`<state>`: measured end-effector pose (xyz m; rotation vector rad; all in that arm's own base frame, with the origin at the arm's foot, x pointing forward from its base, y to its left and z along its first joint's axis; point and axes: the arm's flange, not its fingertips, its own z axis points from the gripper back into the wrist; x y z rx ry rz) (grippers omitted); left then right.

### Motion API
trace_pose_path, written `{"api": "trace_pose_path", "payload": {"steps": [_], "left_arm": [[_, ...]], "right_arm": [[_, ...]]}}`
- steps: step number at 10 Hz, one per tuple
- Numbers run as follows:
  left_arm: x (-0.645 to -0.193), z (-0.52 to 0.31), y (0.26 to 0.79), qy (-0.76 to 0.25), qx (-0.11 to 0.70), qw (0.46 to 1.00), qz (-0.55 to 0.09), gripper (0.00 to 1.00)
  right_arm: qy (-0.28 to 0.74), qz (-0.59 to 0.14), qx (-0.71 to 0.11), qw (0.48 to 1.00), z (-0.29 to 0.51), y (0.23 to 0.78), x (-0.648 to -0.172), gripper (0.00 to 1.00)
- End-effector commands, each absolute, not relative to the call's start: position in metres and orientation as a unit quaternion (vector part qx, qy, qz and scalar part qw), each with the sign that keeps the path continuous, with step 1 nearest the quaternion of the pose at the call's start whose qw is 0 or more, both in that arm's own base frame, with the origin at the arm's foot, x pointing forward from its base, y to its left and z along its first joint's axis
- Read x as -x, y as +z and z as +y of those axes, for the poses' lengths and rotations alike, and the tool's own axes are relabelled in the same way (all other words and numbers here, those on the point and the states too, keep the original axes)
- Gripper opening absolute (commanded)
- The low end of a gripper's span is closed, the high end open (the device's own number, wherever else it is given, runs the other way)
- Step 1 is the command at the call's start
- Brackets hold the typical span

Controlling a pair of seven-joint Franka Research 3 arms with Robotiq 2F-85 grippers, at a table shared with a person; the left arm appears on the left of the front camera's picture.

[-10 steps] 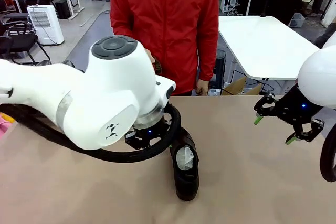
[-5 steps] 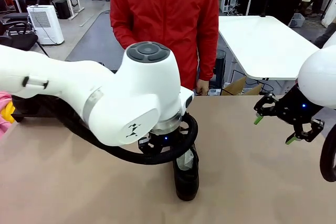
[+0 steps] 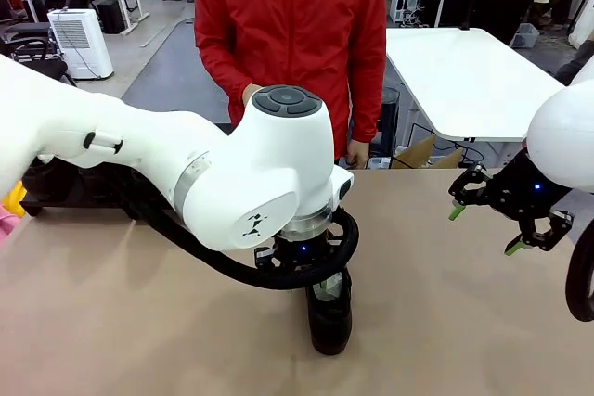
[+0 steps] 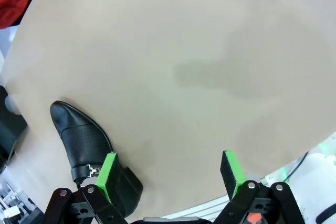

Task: Organize the shoes by placing them on the stand.
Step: Place the Shoe from the middle of the table onto the Shoes Stand.

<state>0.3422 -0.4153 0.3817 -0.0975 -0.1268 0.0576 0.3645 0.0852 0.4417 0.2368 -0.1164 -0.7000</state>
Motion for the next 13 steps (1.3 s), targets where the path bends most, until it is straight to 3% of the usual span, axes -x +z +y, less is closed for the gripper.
{"api": "trace_pose_path", "payload": {"steps": [1, 4, 5, 7, 9, 13], "left_arm": [[-0.354, -0.423, 0.374, 0.034, 0.019, 0.998, -0.051, 0.57], [-0.363, -0.425, 0.362, 0.024, 0.022, 0.999, -0.029, 0.57], [-0.365, -0.425, 0.358, 0.020, 0.025, 0.999, -0.025, 0.50], [-0.369, -0.427, 0.353, 0.015, 0.023, 0.999, -0.024, 0.29], [-0.371, -0.427, 0.350, 0.014, 0.019, 0.999, -0.021, 0.00], [-0.371, -0.424, 0.347, 0.008, 0.023, 1.000, -0.018, 0.00]], "right_arm": [[-0.337, -0.060, -0.120, 0.932, 0.085, 0.442, -0.365, 1.00], [-0.337, -0.060, -0.120, 0.932, 0.085, 0.442, -0.365, 1.00], [-0.337, -0.060, -0.120, 0.932, 0.085, 0.442, -0.365, 1.00], [-0.337, -0.060, -0.120, 0.932, 0.085, 0.442, -0.365, 1.00], [-0.337, -0.060, -0.120, 0.932, 0.085, 0.442, -0.365, 1.00], [-0.337, -0.060, -0.120, 0.932, 0.085, 0.442, -0.365, 1.00]]}}
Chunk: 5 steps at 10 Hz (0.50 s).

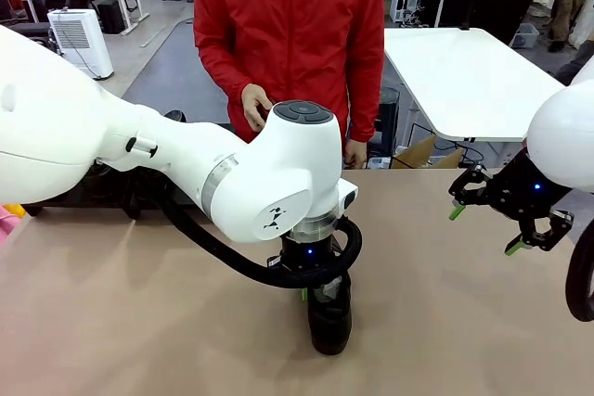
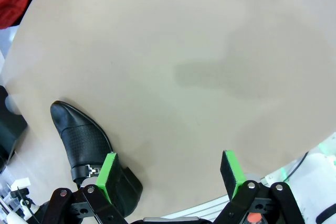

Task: Organize the shoes by placing them on the stand.
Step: Place the Shoe from the middle of the table onto the Shoes Stand.

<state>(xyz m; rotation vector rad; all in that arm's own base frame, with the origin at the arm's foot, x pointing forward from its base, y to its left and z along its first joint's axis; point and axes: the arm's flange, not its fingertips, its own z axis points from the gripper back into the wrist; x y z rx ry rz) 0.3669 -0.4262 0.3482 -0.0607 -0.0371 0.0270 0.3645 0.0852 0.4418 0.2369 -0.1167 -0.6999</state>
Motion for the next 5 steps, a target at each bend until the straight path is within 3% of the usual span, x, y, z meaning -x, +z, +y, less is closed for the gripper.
{"api": "trace_pose_path", "payload": {"steps": [1, 3, 5], "left_arm": [[-0.369, -0.423, 0.349, 0.003, 0.028, 0.999, -0.019, 0.00], [-0.357, -0.410, 0.381, -0.010, 0.046, 0.998, -0.050, 0.00], [-0.360, -0.374, 0.428, 0.007, 0.038, 0.989, -0.145, 0.00]], "right_arm": [[-0.337, -0.060, -0.120, 0.932, 0.085, 0.442, -0.365, 1.00], [-0.337, -0.060, -0.120, 0.932, 0.085, 0.442, -0.365, 1.00], [-0.337, -0.060, -0.120, 0.932, 0.085, 0.442, -0.365, 1.00]]}}
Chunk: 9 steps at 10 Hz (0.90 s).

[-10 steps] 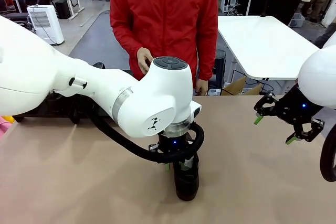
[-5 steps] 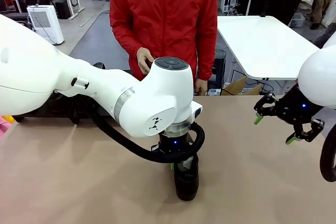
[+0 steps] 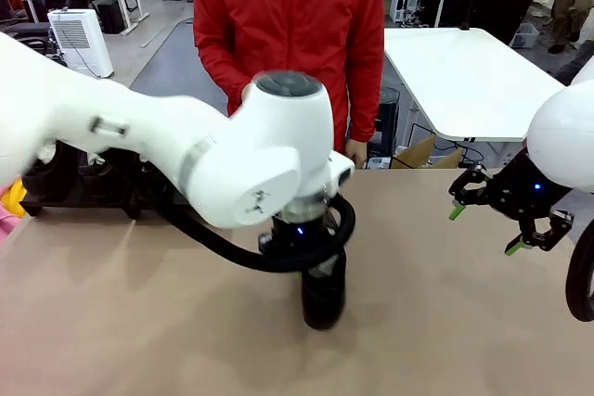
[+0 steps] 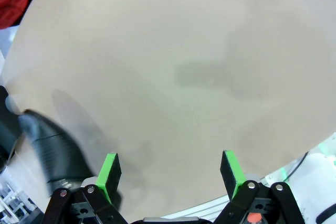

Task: Organize the shoes by placing them on the stand.
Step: Place the Shoe from the middle of the table onto the Shoes Stand.

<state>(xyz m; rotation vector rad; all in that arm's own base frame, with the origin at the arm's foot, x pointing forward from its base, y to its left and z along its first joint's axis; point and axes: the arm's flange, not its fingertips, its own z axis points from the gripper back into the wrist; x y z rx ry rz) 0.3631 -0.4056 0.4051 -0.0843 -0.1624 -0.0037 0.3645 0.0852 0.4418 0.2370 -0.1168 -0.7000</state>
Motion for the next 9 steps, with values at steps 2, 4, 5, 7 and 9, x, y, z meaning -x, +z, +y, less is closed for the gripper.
{"api": "trace_pose_path", "payload": {"steps": [2, 4, 5, 7, 9], "left_arm": [[-0.383, -0.333, 0.462, 0.054, 0.016, 0.975, -0.215, 0.00], [-0.426, -0.293, 0.481, 0.074, -0.013, 0.957, -0.279, 0.00], [-0.448, -0.277, 0.483, 0.084, -0.010, 0.952, -0.294, 0.00], [-0.482, -0.253, 0.485, 0.092, -0.001, 0.948, -0.304, 0.00], [-0.510, -0.236, 0.484, 0.100, -0.008, 0.948, -0.302, 0.00]], "right_arm": [[-0.337, -0.060, -0.120, 0.932, 0.085, 0.442, -0.365, 1.00], [-0.337, -0.060, -0.120, 0.932, 0.085, 0.442, -0.365, 1.00], [-0.337, -0.060, -0.120, 0.932, 0.085, 0.442, -0.365, 1.00], [-0.337, -0.060, -0.120, 0.932, 0.085, 0.442, -0.365, 1.00], [-0.337, -0.060, -0.120, 0.932, 0.085, 0.442, -0.365, 1.00]]}}
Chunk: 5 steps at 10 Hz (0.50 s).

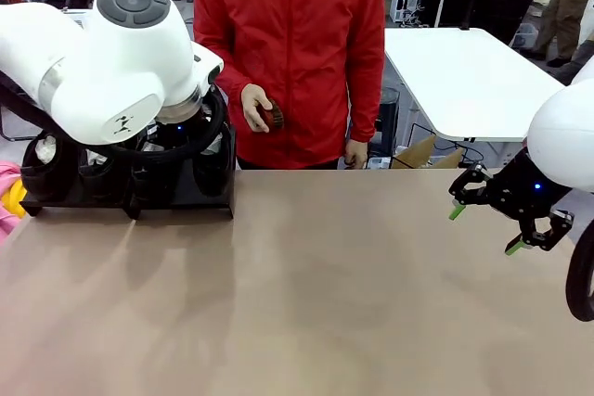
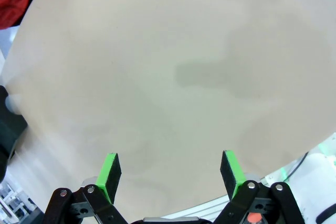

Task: Organize the shoes by placing them on the stand.
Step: Place the Shoe from the middle of the table onto the Shoes Stand.

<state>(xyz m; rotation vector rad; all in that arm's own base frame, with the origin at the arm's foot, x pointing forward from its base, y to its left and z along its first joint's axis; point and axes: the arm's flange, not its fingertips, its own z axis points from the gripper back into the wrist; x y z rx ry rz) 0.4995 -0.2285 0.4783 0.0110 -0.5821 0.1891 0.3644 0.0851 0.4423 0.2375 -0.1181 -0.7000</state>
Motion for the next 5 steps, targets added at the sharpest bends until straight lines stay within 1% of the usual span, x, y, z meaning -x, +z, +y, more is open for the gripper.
{"api": "trace_pose_path", "payload": {"steps": [1, 5], "left_arm": [[-0.518, -0.229, 0.484, 0.102, -0.008, 0.948, -0.302, 0.00], [-0.543, -0.210, 0.472, 0.109, -0.016, 0.950, -0.293, 0.00]], "right_arm": [[-0.337, -0.060, -0.120, 0.932, 0.085, 0.442, -0.365, 1.00], [-0.337, -0.060, -0.120, 0.932, 0.085, 0.442, -0.365, 1.00]]}}
